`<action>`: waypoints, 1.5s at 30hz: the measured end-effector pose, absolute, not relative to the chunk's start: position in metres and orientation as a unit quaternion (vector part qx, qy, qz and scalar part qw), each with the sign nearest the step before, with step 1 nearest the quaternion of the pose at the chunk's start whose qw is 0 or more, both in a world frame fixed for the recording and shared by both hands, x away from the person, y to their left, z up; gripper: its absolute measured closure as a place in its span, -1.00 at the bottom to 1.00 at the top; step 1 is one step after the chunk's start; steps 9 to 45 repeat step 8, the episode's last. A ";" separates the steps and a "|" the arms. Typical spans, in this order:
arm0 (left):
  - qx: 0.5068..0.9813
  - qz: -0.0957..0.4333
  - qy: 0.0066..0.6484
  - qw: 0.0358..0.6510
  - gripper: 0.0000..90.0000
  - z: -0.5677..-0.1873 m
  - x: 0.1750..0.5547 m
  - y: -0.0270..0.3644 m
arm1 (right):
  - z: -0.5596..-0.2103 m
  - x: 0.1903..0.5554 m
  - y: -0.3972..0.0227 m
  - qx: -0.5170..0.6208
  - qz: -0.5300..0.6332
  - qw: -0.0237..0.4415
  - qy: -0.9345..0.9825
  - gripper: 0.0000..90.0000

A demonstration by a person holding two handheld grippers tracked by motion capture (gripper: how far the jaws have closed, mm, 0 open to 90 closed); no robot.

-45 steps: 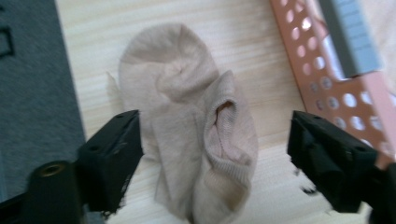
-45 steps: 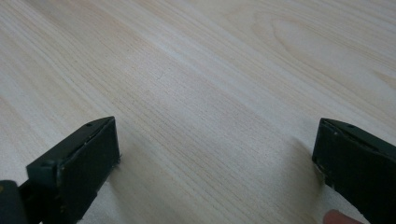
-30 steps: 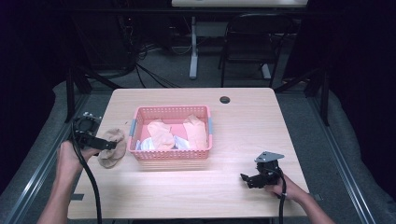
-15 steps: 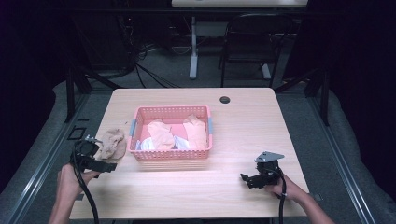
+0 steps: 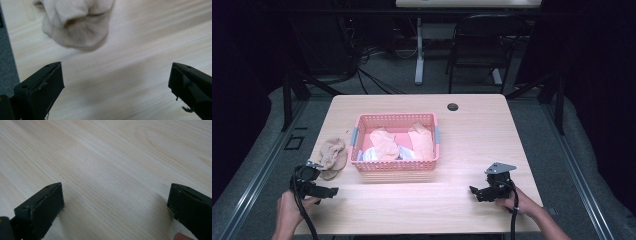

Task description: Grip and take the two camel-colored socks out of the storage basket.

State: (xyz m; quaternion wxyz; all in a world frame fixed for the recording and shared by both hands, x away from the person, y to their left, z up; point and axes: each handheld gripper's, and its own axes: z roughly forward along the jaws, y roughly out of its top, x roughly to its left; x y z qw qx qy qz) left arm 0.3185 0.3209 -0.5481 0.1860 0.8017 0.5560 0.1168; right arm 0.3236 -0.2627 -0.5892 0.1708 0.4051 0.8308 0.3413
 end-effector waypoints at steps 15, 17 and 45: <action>0.802 0.121 0.555 0.184 -1.00 -0.547 0.318 0.320 | -0.589 0.323 -0.262 0.405 0.342 0.169 0.831 -1.00; 0.802 0.121 0.555 0.184 -1.00 -0.547 0.318 0.320 | -0.589 0.323 -0.262 0.405 0.342 0.169 0.831 -1.00; 0.802 0.121 0.555 0.184 -1.00 -0.547 0.318 0.320 | -0.589 0.323 -0.262 0.405 0.342 0.169 0.831 -1.00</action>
